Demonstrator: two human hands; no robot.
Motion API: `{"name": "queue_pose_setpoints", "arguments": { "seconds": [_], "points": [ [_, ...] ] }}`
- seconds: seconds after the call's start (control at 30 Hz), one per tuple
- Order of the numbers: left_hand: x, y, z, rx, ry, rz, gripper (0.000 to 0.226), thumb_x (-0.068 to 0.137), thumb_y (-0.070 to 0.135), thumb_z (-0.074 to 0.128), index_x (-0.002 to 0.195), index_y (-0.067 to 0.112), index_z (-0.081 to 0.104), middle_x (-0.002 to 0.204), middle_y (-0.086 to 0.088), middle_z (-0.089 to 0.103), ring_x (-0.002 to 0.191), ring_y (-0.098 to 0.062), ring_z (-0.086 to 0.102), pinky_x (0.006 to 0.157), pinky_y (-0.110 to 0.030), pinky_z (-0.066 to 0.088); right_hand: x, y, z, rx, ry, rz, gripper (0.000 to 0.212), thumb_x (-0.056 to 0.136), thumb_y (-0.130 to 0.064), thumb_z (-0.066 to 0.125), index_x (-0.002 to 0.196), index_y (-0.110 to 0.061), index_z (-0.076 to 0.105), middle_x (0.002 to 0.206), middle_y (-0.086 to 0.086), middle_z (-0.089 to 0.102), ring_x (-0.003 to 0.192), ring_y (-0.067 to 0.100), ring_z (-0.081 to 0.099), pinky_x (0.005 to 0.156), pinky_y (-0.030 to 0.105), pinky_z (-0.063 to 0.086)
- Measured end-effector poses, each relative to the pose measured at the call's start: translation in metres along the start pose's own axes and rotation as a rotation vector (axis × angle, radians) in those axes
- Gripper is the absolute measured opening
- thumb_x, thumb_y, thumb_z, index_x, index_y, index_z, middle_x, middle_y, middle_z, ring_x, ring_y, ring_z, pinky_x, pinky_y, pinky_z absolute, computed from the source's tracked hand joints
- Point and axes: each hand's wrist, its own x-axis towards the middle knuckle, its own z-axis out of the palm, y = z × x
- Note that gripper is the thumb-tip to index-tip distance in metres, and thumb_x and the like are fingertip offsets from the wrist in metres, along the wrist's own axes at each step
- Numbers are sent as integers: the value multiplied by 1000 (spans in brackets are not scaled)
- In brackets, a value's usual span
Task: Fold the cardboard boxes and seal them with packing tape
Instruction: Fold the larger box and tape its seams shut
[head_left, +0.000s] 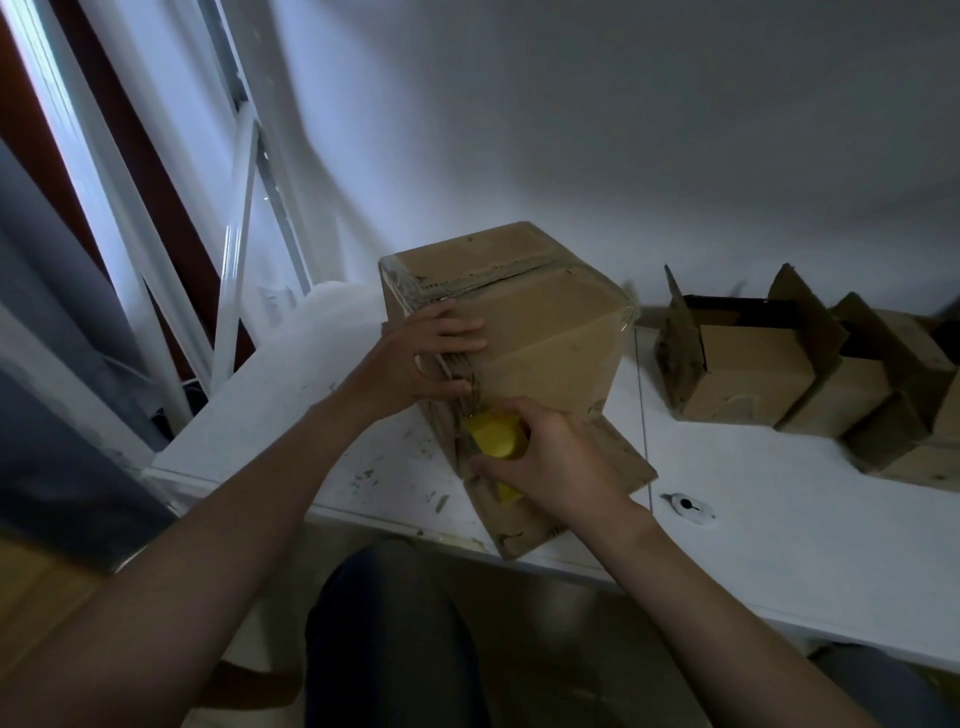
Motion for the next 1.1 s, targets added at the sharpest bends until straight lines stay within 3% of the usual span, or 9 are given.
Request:
{"name": "queue_pose_setpoints", "arguments": {
  "seconds": [0.1, 0.27, 0.33, 0.43, 0.57, 0.77, 0.93, 1.03, 1.1],
  "points": [
    [-2, -1, 0, 4, 0, -12, 60, 79, 55, 75, 131, 27, 64, 146, 7, 56, 149, -18, 31, 119, -55, 30, 3, -1, 2, -36, -31, 25, 57, 81, -50, 80, 132, -33, 60, 100, -18, 55, 79, -2, 49, 58, 8, 33],
    [-3, 8, -1, -18, -58, -91, 56, 81, 63, 69, 133, 44, 58, 151, 15, 49, 153, -15, 18, 123, -48, 21, 13, -3, 2, -52, -89, -2, 57, 80, -47, 82, 131, -35, 60, 118, -8, 65, 93, 5, 52, 64, 10, 35],
    [-5, 11, -3, -13, -81, -112, 57, 81, 61, 71, 134, 45, 56, 153, 18, 46, 154, -14, 14, 124, -49, 19, 22, -6, -1, -10, -121, 27, 60, 76, -45, 84, 130, -35, 59, 118, -10, 62, 102, 9, 54, 74, 21, 43],
    [-7, 17, -3, 7, -54, -131, 68, 71, 44, 85, 134, 32, 61, 151, 12, 48, 154, -15, 17, 124, -50, 21, 35, -10, -7, 52, -188, 65, 58, 72, -40, 88, 122, -35, 59, 112, -14, 59, 106, 12, 56, 85, 31, 50],
    [-5, 20, -1, 52, -15, -131, 69, 67, 26, 92, 130, 25, 65, 148, 8, 52, 152, -17, 23, 122, -50, 25, 41, -6, -6, 130, -208, 68, 56, 69, -36, 91, 116, -36, 61, 106, -22, 56, 103, 7, 55, 85, 27, 49],
    [-1, 18, -8, -18, -107, -183, 65, 73, 39, 81, 135, 35, 60, 153, 18, 45, 153, -11, 15, 124, -44, 19, 33, 6, -11, 212, -203, 99, 64, 68, -38, 92, 121, -35, 55, 110, -24, 54, 101, 2, 54, 78, 20, 45],
    [-5, 20, -12, 7, -161, -190, 65, 82, 36, 75, 142, 30, 54, 159, 11, 37, 155, -16, 8, 124, -42, 14, 24, 11, -15, 188, -198, 115, 79, 67, -46, 92, 133, -34, 50, 112, -17, 57, 100, 3, 54, 77, 19, 45],
    [-16, 33, -3, 53, 31, -314, 69, 79, 26, 84, 142, 22, 57, 152, 5, 43, 146, -19, 30, 120, -44, 31, 22, 4, -15, 145, -153, 122, 83, 63, -48, 93, 129, -33, 45, 104, -19, 56, 96, 5, 57, 73, 25, 46],
    [-33, 47, 9, 124, 291, -450, 57, 76, 22, 87, 126, 19, 60, 132, -1, 52, 126, -22, 46, 99, -39, 48, 21, 3, -15, 131, -122, 130, 82, 61, -52, 93, 121, -32, 41, 102, -14, 59, 92, 7, 59, 71, 30, 50]
  ]
}}
